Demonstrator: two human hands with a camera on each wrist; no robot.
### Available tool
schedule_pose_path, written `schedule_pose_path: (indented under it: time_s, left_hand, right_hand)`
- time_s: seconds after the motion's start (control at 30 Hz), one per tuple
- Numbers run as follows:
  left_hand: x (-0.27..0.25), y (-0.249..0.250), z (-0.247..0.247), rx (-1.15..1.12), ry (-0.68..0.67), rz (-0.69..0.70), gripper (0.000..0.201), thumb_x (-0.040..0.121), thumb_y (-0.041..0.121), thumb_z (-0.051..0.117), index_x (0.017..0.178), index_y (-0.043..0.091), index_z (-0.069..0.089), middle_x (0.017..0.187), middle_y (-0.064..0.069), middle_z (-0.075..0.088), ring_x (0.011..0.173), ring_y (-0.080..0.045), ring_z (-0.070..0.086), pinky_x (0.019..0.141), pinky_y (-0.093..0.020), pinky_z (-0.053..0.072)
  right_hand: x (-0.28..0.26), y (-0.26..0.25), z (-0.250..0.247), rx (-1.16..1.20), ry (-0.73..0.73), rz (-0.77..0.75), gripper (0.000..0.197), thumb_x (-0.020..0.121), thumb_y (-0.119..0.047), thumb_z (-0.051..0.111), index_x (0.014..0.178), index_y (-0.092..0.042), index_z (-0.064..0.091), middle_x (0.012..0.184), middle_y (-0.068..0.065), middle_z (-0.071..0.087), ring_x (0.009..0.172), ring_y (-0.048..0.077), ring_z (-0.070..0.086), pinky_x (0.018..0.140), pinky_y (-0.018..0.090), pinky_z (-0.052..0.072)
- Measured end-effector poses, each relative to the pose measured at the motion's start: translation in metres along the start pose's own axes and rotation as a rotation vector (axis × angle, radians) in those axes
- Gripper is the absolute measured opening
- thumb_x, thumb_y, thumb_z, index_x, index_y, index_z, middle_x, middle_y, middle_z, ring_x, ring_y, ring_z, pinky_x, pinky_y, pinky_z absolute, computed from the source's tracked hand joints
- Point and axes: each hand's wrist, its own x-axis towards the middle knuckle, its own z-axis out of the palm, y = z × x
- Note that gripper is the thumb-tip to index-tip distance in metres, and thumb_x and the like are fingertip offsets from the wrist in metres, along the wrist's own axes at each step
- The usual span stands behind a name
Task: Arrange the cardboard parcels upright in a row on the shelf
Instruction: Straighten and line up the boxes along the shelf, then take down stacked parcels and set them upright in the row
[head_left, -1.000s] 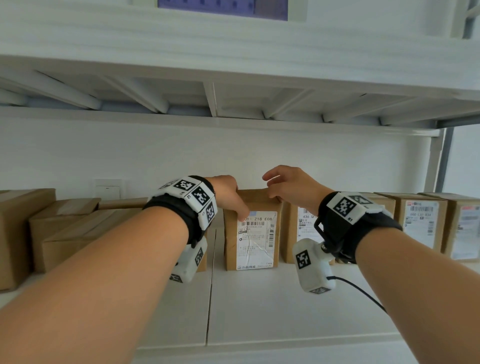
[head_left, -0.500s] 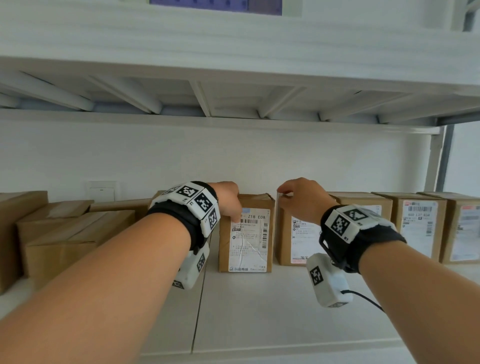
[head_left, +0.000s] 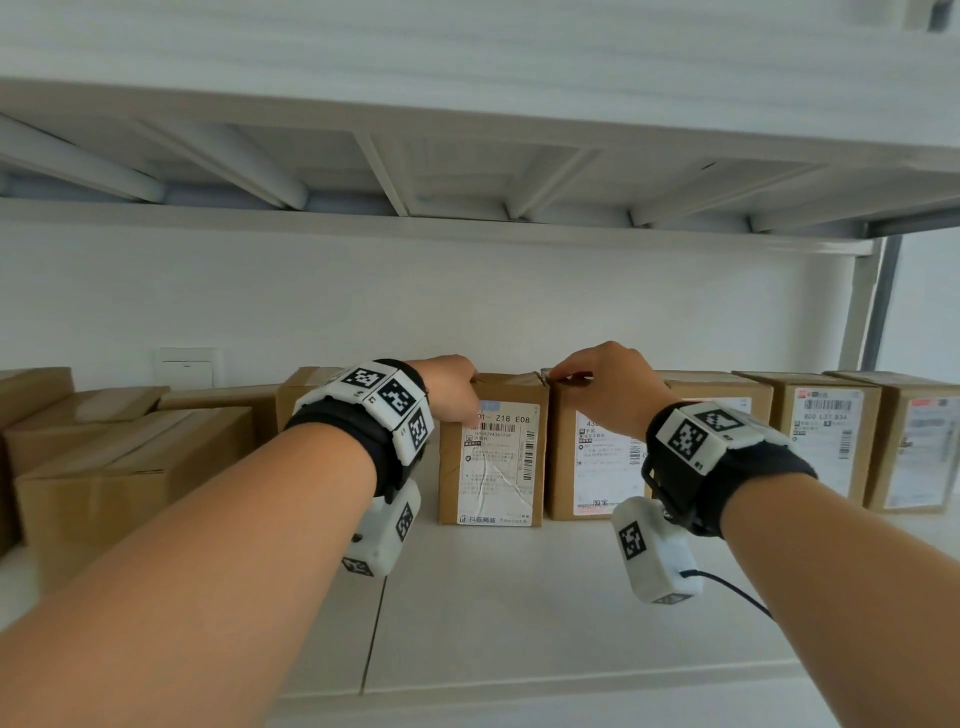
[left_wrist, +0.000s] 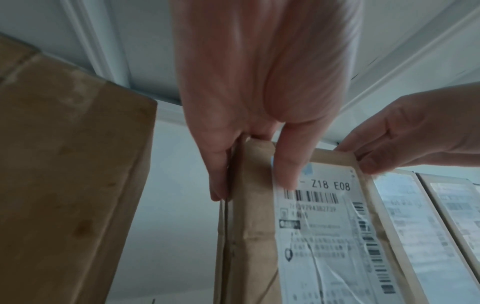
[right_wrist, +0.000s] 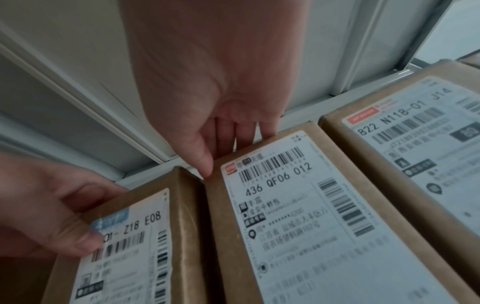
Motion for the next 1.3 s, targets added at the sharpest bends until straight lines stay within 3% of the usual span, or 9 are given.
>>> schedule_pose_path:
  time_s: [0.1,0.17,0.27,0.37,0.5,0.57,0.73,1.0,1.3]
  left_hand:
    - [-0.001,0.003,0.001,0.006,-0.001,-0.01,0.02,0.091,0.02,0.062,0.103,0.014,0.047,0.109,-0.001,0.056,0.096,-0.016,0.054,0.085,-0.025,0.046]
    - [-0.002,0.005,0.001,0.008,0.0,-0.016,0.019,0.091,0.02,0.061,0.102,0.012,0.047,0.107,-0.001,0.055,0.096,-0.016,0.054,0.083,-0.025,0.046]
    - [-0.005,0.006,0.001,-0.005,-0.004,-0.018,0.038,0.091,0.019,0.062,0.125,0.004,0.055,0.125,-0.007,0.063,0.112,-0.022,0.062,0.095,-0.032,0.05]
    - [-0.013,0.009,-0.003,-0.016,-0.004,-0.036,0.046,0.091,0.021,0.061,0.133,0.005,0.051,0.13,-0.009,0.061,0.116,-0.023,0.06,0.098,-0.033,0.049]
    - [-0.027,0.008,-0.013,-0.032,0.067,-0.043,0.066,0.092,0.021,0.06,0.15,0.006,0.03,0.151,-0.009,0.04,0.129,-0.021,0.046,0.106,-0.031,0.039]
    - [-0.037,0.004,-0.021,-0.053,0.106,-0.04,0.069,0.093,0.018,0.059,0.152,0.009,0.025,0.156,-0.008,0.031,0.14,-0.023,0.036,0.109,-0.031,0.034]
    - [-0.063,-0.013,-0.039,-0.101,0.207,-0.051,0.058,0.093,0.011,0.057,0.148,0.014,0.038,0.151,-0.007,0.04,0.137,-0.024,0.04,0.107,-0.032,0.036]
    - [-0.102,-0.076,-0.058,-0.126,0.291,-0.112,0.05,0.092,0.01,0.056,0.142,0.015,0.048,0.146,-0.005,0.046,0.133,-0.024,0.044,0.105,-0.032,0.038]
    - [-0.12,-0.188,-0.091,-0.096,0.218,-0.17,0.048,0.092,0.014,0.06,0.139,0.011,0.051,0.145,-0.006,0.048,0.132,-0.024,0.046,0.102,-0.031,0.039]
  right_hand:
    - [0.0,0.0,0.0,-0.007,-0.005,-0.002,0.029,0.091,-0.015,0.052,0.112,-0.022,0.072,0.113,-0.004,0.069,0.086,0.01,0.06,0.075,0.022,0.047]
    - [0.0,0.0,0.0,-0.007,-0.01,0.004,0.03,0.091,-0.014,0.052,0.112,-0.022,0.072,0.114,-0.004,0.069,0.088,0.011,0.061,0.077,0.023,0.05]
    - [0.001,-0.002,-0.002,-0.016,-0.034,0.012,0.029,0.091,-0.015,0.053,0.113,-0.021,0.071,0.114,-0.003,0.07,0.095,0.013,0.063,0.079,0.023,0.049]
    - [0.001,-0.006,-0.004,-0.024,-0.049,0.01,0.031,0.091,-0.015,0.053,0.117,-0.02,0.069,0.119,-0.003,0.068,0.104,0.014,0.062,0.081,0.021,0.043]
    - [0.0,-0.014,-0.009,0.012,-0.01,-0.007,0.029,0.091,-0.017,0.056,0.117,-0.021,0.068,0.125,-0.005,0.064,0.114,0.014,0.059,0.089,0.021,0.044]
    - [-0.001,-0.021,-0.011,0.017,0.002,-0.04,0.028,0.09,-0.017,0.057,0.116,-0.021,0.068,0.125,-0.004,0.065,0.115,0.014,0.059,0.095,0.024,0.045]
    - [-0.002,-0.049,-0.009,0.023,0.025,-0.135,0.029,0.09,-0.016,0.057,0.116,-0.018,0.07,0.122,-0.002,0.066,0.112,0.014,0.06,0.097,0.027,0.047]
    - [-0.006,-0.111,0.016,0.078,0.02,-0.187,0.028,0.088,-0.012,0.057,0.111,-0.016,0.072,0.115,0.0,0.069,0.108,0.014,0.062,0.091,0.021,0.045]
    - [0.019,-0.219,0.065,0.001,0.006,-0.13,0.027,0.088,-0.021,0.057,0.111,-0.019,0.071,0.118,-0.003,0.066,0.11,0.016,0.06,0.09,0.024,0.045]
